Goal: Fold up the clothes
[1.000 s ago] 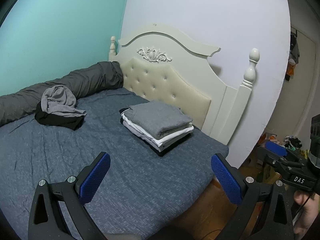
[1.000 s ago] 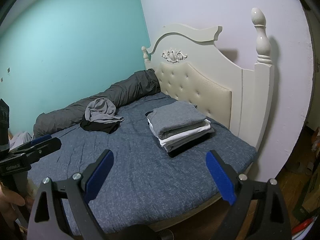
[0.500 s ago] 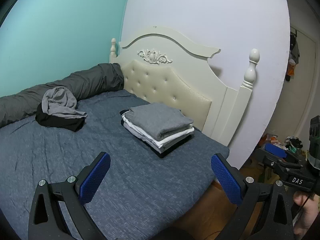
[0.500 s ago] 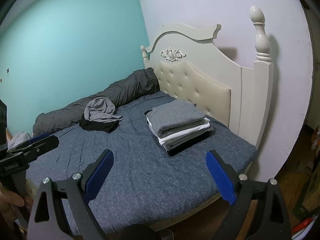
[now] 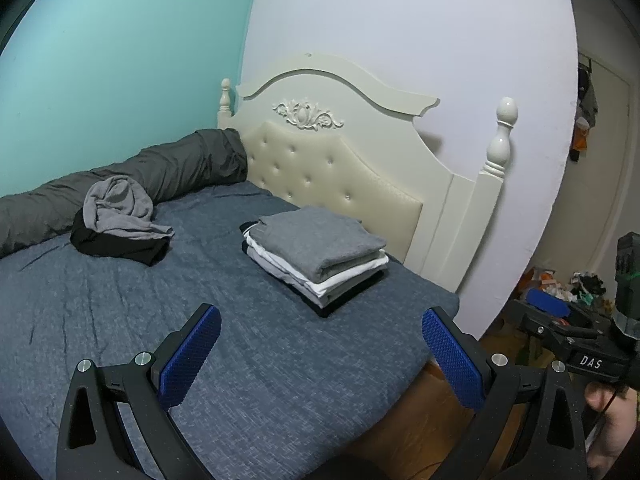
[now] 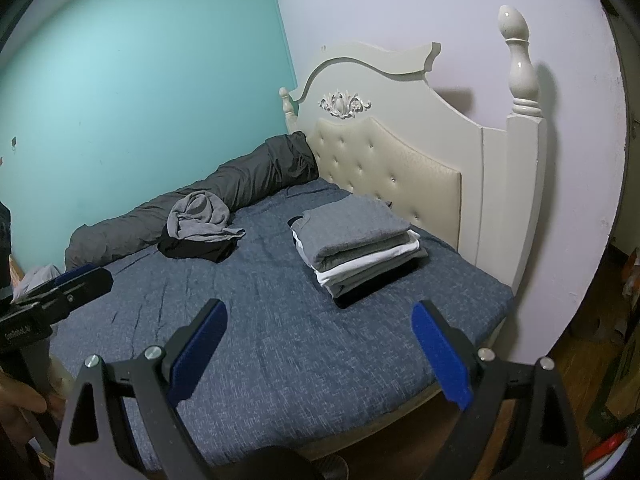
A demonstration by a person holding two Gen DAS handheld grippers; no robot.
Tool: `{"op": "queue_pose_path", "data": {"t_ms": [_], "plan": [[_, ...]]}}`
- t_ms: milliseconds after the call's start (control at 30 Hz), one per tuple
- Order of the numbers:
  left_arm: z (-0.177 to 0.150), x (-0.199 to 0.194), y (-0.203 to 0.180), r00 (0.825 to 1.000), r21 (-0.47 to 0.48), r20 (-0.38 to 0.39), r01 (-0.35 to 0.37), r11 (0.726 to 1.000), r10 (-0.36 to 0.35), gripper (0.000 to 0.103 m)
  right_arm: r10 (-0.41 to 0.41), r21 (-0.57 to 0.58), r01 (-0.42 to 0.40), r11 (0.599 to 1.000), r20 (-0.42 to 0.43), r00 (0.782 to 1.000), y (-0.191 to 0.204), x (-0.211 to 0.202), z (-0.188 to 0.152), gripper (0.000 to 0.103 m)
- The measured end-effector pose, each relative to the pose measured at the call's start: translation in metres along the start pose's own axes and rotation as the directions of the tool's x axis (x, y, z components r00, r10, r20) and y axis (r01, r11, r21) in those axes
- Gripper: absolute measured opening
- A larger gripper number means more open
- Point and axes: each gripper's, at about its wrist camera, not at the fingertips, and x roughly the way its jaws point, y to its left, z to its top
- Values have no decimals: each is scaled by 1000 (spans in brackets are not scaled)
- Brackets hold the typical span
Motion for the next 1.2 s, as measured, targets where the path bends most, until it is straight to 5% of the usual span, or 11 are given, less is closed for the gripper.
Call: {"op": "queue_pose_path", "data": {"t_ms": [1200], "plan": [[-3, 6, 2, 1000, -21, -22, 9, 1000, -10, 103, -16, 18, 16, 1000, -11, 1000, -8, 2, -10, 95]]}}
